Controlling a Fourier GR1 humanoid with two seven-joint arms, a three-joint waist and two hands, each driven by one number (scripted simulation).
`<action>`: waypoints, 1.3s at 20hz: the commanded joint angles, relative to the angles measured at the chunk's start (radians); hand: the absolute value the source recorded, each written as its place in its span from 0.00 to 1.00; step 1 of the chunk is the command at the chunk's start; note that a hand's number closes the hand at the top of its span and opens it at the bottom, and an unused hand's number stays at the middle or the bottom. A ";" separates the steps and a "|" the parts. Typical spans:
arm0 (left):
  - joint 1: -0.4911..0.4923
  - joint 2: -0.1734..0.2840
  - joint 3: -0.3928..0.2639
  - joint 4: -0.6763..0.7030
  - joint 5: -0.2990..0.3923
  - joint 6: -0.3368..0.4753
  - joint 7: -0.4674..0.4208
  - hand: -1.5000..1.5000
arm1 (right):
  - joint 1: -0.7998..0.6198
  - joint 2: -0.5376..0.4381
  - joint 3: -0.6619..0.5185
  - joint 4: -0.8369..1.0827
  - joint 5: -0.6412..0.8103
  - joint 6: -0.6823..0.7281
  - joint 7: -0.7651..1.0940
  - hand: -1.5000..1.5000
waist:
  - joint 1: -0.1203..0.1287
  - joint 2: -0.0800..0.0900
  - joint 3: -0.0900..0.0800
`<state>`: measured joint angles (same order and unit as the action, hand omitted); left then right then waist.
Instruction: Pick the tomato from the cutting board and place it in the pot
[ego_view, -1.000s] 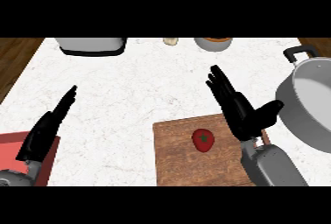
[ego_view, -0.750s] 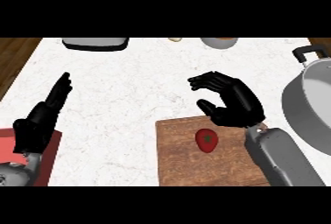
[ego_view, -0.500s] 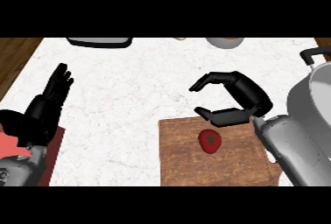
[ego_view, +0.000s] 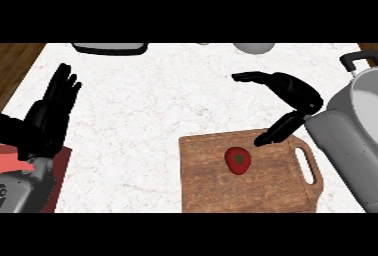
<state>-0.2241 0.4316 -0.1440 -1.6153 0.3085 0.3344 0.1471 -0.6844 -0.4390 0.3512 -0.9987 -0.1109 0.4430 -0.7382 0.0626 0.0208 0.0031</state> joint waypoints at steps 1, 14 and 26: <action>0.015 0.003 0.031 0.019 0.016 -0.022 -0.013 0.50 | -0.108 -0.060 0.037 0.101 0.079 0.156 -0.123 0.00 | -0.019 -0.009 -0.002; 0.015 0.012 0.065 0.016 0.002 -0.015 0.018 0.50 | -0.187 -0.147 0.428 -0.146 0.449 0.129 0.047 0.00 | -0.055 -0.023 -0.004; 0.082 -0.022 0.101 -0.028 -0.029 -0.067 0.011 0.50 | -0.079 -0.091 0.409 -0.182 0.584 0.133 0.068 0.00 | -0.056 -0.021 -0.003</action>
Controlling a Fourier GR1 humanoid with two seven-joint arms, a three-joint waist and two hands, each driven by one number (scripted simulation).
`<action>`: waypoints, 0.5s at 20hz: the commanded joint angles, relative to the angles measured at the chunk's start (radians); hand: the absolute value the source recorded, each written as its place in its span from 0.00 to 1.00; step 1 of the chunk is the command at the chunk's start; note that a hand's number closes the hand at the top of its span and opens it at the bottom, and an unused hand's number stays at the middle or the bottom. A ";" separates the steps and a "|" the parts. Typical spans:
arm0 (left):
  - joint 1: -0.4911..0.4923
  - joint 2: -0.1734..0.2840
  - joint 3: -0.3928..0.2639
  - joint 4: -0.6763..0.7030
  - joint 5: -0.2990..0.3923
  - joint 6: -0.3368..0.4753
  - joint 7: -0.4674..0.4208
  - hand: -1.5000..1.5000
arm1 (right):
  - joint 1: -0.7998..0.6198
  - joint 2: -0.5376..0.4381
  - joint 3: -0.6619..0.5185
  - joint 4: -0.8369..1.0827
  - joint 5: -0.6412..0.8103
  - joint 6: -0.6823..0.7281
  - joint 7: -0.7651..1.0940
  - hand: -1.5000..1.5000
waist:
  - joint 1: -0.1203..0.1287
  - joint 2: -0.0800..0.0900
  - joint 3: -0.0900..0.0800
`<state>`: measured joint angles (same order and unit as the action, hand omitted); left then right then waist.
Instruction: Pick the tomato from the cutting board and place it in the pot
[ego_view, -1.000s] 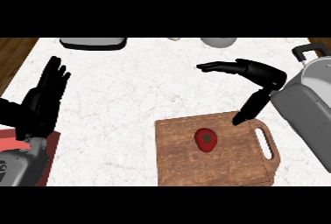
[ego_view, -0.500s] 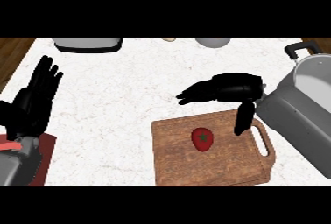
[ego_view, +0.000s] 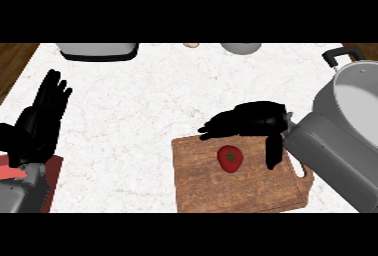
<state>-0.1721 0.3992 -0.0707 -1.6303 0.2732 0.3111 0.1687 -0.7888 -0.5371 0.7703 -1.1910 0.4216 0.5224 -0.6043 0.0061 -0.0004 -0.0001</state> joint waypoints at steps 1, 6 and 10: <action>-0.024 0.001 0.044 0.052 0.006 -0.052 -0.017 0.50 | 0.027 0.017 -0.012 -0.008 0.072 0.058 -0.047 0.00 | -0.004 0.001 0.000; -0.015 -0.028 0.040 0.006 -0.024 -0.037 0.004 0.50 | 0.047 0.099 -0.011 0.043 0.175 0.020 0.057 0.00 | 0.003 0.001 0.000; -0.034 -0.052 0.047 0.018 -0.063 -0.039 0.020 0.50 | 0.060 0.142 -0.073 0.094 0.255 -0.002 0.016 0.00 | 0.000 0.001 0.000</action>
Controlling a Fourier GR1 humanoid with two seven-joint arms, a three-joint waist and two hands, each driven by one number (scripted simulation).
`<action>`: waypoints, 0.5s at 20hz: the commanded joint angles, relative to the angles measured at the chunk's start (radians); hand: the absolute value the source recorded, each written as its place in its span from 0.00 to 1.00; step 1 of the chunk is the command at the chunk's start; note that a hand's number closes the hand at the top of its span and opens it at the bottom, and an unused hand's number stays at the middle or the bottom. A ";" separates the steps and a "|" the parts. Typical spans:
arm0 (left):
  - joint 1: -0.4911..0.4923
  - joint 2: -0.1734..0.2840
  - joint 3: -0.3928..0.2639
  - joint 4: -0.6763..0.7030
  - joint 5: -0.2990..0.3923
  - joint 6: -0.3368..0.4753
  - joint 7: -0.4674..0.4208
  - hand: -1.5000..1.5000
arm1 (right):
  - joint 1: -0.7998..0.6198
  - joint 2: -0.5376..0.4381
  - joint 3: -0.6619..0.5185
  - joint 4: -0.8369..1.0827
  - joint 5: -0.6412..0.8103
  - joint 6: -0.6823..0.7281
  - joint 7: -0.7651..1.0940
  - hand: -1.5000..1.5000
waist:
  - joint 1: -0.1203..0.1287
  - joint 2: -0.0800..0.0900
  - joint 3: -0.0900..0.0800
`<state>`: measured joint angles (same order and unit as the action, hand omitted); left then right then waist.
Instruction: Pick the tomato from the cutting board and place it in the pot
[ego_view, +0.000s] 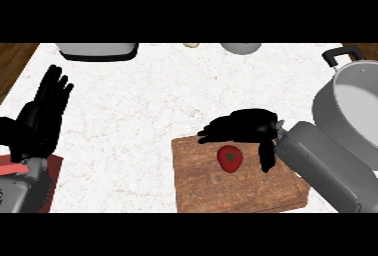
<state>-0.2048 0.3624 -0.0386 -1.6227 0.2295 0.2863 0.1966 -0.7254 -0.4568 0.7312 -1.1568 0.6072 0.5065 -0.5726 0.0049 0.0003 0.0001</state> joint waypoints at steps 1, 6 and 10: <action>0.042 -0.025 -0.002 -0.020 -0.028 -0.021 -0.025 0.50 | -0.001 0.063 -0.027 0.047 0.070 0.040 -0.031 0.00 | 0.003 0.000 0.000; 0.040 -0.021 0.053 -0.022 -0.022 -0.050 -0.017 0.50 | 0.046 0.102 -0.051 0.062 0.137 0.009 -0.057 0.00 | 0.002 0.000 0.000; 0.029 -0.046 0.060 0.025 -0.018 -0.081 -0.038 0.50 | 0.095 0.143 -0.042 0.117 0.217 -0.073 -0.060 0.00 | 0.002 0.001 0.000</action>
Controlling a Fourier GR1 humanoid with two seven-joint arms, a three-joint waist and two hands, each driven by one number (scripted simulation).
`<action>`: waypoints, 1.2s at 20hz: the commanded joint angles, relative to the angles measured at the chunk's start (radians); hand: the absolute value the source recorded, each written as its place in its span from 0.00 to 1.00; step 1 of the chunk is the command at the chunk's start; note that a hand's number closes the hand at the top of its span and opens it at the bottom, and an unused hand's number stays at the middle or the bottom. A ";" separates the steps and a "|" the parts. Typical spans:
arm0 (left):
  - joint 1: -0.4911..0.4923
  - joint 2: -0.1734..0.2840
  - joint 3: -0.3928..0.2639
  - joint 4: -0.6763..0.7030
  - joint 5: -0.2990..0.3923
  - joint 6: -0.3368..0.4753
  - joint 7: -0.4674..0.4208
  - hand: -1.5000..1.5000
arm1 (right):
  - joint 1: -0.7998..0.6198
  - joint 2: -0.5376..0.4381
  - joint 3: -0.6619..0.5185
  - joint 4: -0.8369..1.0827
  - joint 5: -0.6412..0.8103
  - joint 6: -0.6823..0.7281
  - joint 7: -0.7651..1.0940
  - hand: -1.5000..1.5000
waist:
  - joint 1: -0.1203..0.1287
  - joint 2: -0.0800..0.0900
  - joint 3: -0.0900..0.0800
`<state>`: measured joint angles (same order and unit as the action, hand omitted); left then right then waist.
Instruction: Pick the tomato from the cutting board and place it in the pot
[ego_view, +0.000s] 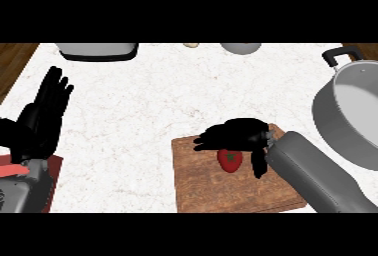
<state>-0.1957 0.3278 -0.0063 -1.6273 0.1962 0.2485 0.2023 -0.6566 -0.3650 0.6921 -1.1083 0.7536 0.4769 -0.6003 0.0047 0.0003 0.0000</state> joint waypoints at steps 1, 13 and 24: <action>-0.021 0.004 0.033 -0.010 0.012 -0.032 0.050 0.50 | -0.016 0.063 -0.036 0.097 0.080 -0.004 -0.030 0.00 | 0.002 0.001 0.000; -0.005 -0.022 0.074 0.037 -0.016 -0.071 -0.006 0.50 | -0.007 0.058 -0.033 0.183 0.219 -0.145 -0.264 1.00 | 0.000 0.001 0.000; 0.030 -0.081 0.045 -0.012 -0.076 -0.053 0.003 0.50 | 0.130 0.113 -0.100 0.088 0.272 -0.145 -0.133 1.00 | -0.016 -0.006 0.000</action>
<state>-0.2026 0.2653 0.0511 -1.6250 0.1355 0.1919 0.2162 -0.6298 -0.2434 0.6077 -0.9262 1.0286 0.2897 -0.8204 0.0025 -0.0051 -0.0014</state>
